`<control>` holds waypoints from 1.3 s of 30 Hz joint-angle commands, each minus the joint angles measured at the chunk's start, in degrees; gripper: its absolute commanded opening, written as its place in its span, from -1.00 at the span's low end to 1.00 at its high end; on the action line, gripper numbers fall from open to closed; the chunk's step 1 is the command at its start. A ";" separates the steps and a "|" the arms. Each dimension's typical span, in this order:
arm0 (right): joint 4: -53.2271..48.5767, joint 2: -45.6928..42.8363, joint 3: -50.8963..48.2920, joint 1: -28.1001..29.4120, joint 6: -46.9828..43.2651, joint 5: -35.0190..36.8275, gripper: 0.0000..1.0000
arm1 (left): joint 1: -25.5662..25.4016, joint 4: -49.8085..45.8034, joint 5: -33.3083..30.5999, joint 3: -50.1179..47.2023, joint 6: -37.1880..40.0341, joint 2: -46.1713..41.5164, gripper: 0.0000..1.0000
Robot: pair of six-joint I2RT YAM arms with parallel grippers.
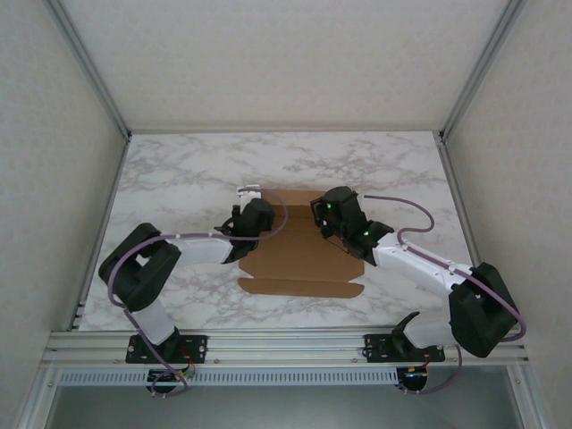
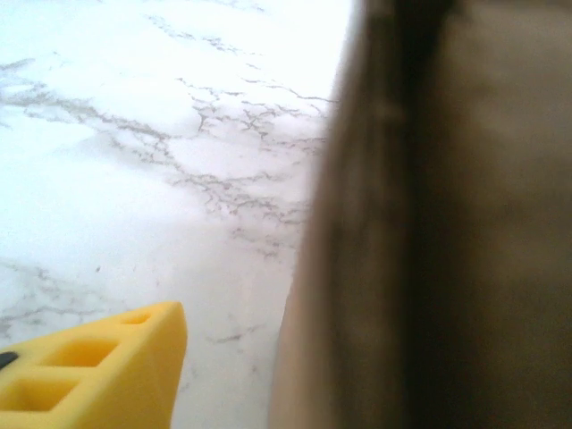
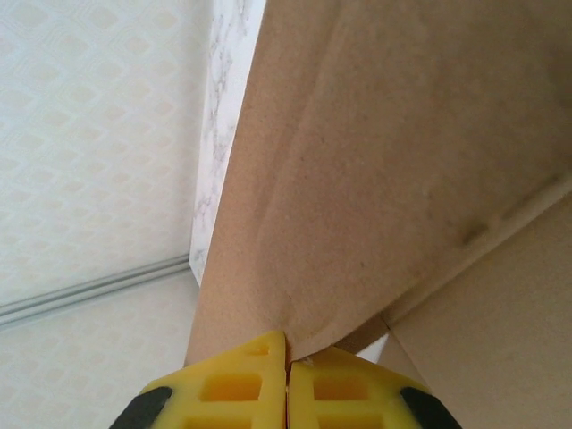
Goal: Fold the paper box
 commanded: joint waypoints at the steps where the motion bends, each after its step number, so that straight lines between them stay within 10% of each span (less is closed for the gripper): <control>1: -2.37 -1.64 -0.41 -0.04 -2.62 3.06 -0.84 | 0.18 0.01 2.71 -2.76 -1.15 -6.17 0.31; 22: -0.08 0.90 -0.59 -2.44 -7.26 -0.43 -0.73 | 0.61 -5.91 9.87 -13.33 -5.19 -37.13 0.35; 33: -5.57 1.82 -2.43 -2.54 -13.18 -0.63 -0.68 | 4.96 -12.97 10.95 -7.24 -9.23 -35.15 0.41; 39: -7.72 0.30 0.41 -3.11 -15.47 -0.72 -0.25 | 7.24 -15.96 12.85 -5.50 -9.34 -36.00 0.43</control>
